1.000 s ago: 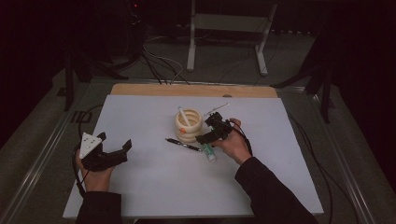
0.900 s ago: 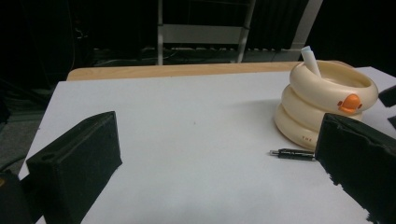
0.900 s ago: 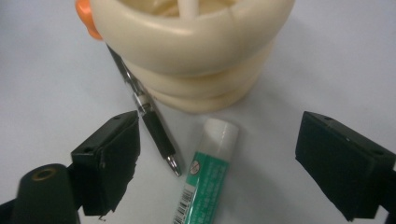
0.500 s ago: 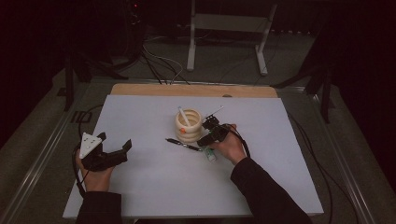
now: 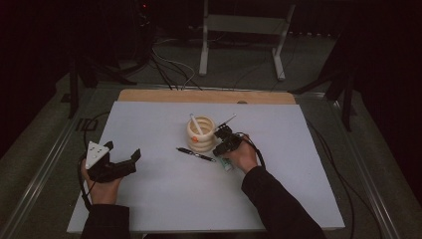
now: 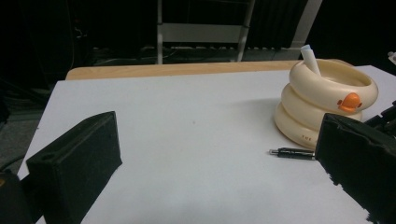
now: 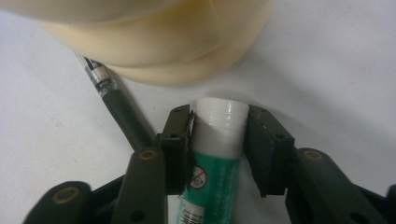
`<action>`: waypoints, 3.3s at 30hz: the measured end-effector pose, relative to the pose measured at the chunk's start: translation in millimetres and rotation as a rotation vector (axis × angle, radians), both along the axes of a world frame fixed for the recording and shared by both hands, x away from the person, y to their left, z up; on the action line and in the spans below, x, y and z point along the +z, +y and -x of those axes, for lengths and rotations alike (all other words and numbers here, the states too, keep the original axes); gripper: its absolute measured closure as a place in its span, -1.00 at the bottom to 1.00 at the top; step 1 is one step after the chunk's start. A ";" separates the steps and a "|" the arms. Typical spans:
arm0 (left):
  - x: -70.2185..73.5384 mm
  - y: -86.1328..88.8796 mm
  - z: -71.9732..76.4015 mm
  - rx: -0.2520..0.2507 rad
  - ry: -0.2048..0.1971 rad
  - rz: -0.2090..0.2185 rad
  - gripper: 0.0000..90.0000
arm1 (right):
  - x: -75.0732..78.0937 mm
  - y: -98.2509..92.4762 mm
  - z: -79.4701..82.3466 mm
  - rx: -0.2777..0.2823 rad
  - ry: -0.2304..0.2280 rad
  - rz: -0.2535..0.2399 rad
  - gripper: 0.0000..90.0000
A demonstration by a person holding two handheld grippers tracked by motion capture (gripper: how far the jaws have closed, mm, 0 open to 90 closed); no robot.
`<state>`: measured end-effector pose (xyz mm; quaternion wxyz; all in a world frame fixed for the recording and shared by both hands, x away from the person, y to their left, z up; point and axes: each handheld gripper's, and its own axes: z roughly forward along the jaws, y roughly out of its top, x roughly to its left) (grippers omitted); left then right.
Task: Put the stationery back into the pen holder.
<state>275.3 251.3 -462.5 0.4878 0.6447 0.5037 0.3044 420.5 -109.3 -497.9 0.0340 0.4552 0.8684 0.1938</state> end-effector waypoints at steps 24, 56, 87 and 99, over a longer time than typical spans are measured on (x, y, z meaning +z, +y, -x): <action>-1.2 0.2 -0.9 -0.001 0.008 -0.001 -0.98 | 29.8 -19.5 5.6 0.010 -0.071 -0.073 0.47; -1.5 -0.3 -1.3 -0.004 0.009 -0.001 -0.98 | 94.4 -29.3 2.5 -0.019 -0.280 -0.237 0.47; -1.5 0.3 -1.5 -0.005 0.009 0.003 -0.98 | 122.9 -9.9 -11.3 -0.010 -0.396 -0.313 0.47; -1.5 1.1 -1.2 -0.005 0.009 0.005 -0.98 | 126.3 1.5 -18.3 -0.004 -0.430 -0.322 0.47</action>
